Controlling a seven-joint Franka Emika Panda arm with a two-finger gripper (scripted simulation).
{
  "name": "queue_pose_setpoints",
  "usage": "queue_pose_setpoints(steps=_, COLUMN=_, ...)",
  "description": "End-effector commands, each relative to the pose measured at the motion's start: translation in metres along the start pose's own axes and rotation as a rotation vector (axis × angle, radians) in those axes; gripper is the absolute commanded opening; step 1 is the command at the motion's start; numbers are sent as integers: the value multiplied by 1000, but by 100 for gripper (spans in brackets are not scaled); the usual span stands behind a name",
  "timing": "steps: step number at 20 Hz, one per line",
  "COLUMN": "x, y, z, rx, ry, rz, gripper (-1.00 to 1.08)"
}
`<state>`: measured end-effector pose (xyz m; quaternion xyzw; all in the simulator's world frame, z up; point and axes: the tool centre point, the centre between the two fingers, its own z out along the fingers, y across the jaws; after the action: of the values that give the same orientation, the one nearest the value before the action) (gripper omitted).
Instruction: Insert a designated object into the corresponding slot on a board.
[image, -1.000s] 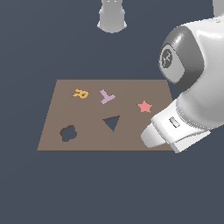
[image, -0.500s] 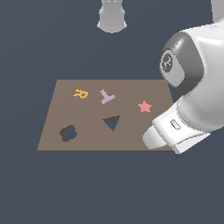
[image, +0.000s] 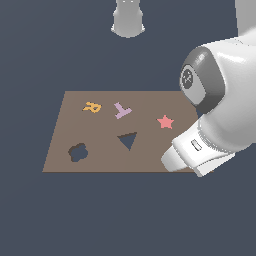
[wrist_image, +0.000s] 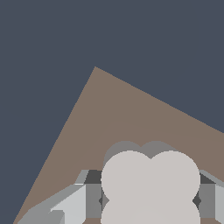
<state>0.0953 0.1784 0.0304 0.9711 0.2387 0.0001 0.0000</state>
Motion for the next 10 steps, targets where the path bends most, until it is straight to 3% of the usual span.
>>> queue_pose_setpoints(steps=1, x=0, y=0, z=1, rx=0, ry=0, rz=0, gripper=-100)
queue_pose_setpoints(steps=10, x=1, y=2, z=0, rx=0, ry=0, rz=7, gripper=-100)
